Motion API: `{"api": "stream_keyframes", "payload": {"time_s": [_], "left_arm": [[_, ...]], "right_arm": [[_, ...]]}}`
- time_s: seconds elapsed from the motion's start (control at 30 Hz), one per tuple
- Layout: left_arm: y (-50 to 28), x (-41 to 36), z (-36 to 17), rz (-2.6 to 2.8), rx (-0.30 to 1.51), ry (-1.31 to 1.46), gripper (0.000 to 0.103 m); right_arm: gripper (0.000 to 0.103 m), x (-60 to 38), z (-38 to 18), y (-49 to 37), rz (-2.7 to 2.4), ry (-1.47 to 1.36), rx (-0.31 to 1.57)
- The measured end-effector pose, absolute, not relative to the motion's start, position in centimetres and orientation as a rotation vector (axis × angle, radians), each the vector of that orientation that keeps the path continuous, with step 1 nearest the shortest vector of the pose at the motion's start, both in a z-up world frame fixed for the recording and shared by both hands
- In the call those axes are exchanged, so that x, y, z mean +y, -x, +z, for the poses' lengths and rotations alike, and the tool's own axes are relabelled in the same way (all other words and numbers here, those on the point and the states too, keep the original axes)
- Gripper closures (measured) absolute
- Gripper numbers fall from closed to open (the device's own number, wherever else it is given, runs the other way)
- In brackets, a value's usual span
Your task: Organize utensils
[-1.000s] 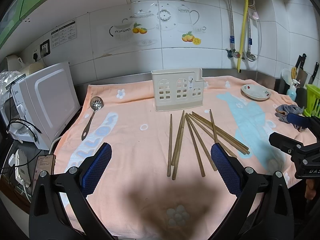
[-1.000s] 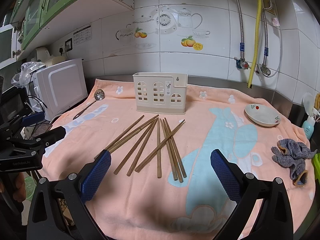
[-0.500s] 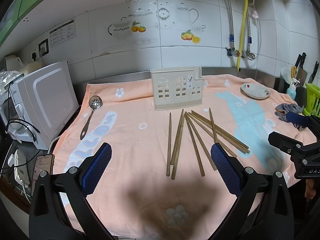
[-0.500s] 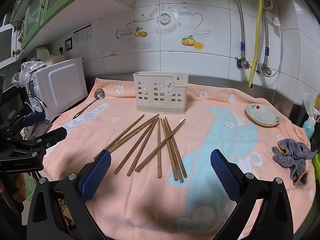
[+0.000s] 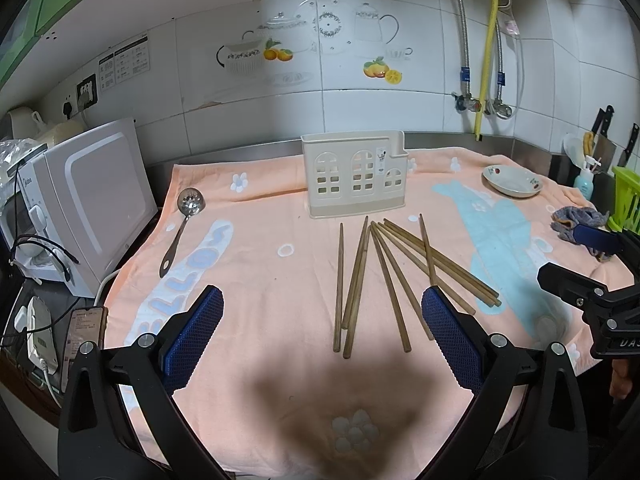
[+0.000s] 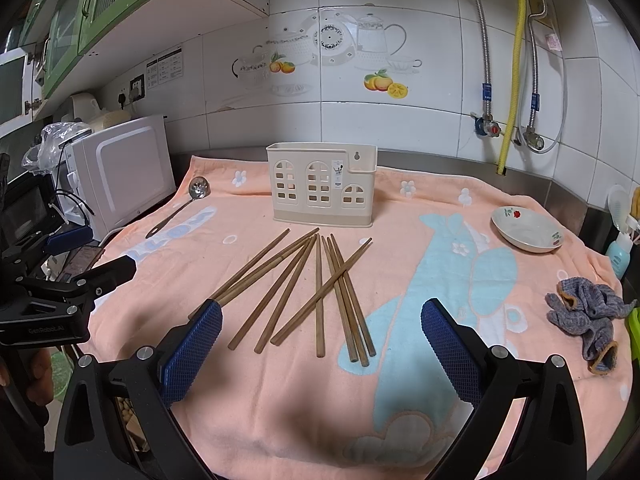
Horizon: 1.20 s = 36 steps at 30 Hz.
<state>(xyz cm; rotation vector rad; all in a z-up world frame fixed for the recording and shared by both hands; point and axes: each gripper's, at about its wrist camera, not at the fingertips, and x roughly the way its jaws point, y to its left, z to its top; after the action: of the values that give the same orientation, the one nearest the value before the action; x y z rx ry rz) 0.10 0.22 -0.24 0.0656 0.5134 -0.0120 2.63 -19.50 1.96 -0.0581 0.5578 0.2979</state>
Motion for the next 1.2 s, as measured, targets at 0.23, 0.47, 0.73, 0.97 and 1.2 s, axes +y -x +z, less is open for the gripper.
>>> {"api": "stream_keyframes", "payload": {"time_s": [0.23, 0.47, 0.73, 0.97, 1.2], "left_arm": [[-0.3, 0.3, -0.6, -0.015, 0.522, -0.061, 0.005], [-0.6, 0.5, -0.7, -0.022, 0.533, -0.053, 0.005], [-1.3, 0.9, -1.0, -0.034, 0.551, -0.033, 0.005], [-2.0, 1.3, -1.4, -0.038, 0.567, -0.017, 0.005], [-2.6, 2.2, -2.0, -0.016, 0.577, 0.004, 0.005]], "right_arm": [[0.006, -19.5, 1.9, -2.7, 0.297, 0.058, 0.559], [0.006, -19.4, 1.5, -3.2, 0.297, 0.058, 0.569], [0.007, -19.5, 1.3, -3.6, 0.291, 0.052, 0.579], [0.007, -19.1, 0.7, -4.2, 0.291, 0.052, 0.599], [0.011, -18.4, -0.1, -5.1, 0.296, 0.050, 0.619]]}}
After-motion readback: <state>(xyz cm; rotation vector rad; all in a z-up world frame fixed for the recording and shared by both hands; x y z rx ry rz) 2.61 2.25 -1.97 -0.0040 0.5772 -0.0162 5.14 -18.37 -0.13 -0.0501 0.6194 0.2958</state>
